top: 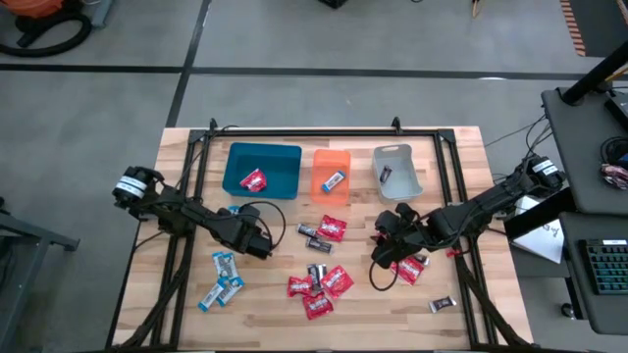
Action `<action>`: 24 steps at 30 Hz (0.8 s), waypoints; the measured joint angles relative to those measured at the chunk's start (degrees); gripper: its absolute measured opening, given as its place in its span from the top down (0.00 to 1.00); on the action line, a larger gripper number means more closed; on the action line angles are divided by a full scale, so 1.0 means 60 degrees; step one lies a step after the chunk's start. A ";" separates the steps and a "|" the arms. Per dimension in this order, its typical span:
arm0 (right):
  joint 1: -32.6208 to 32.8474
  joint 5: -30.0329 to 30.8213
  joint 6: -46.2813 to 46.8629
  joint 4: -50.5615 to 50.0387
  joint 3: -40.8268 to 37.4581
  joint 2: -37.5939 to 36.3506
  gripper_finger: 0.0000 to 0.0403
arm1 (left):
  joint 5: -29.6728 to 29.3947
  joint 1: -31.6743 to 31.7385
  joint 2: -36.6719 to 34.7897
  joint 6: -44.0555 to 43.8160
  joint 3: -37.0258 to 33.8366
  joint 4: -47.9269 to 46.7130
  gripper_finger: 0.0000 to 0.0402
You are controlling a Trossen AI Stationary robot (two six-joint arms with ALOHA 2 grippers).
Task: Sort candy
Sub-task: Put the white chocolate bar into the orange bin
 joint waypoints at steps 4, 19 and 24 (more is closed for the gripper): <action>0.0000 0.0004 0.0000 0.0007 0.0000 0.0000 0.66 | -0.0051 0.0004 0.0009 -0.0026 -0.0028 0.0071 0.77; 0.0000 0.0262 -0.0148 0.0006 0.0000 0.0000 0.66 | 0.0494 -0.0296 -0.0290 0.1007 0.1084 -0.1301 0.98; 0.0000 0.0266 -0.0451 0.0038 0.0000 -0.0003 0.66 | -0.0065 -0.0521 -0.0785 0.2656 0.2035 -0.1117 0.98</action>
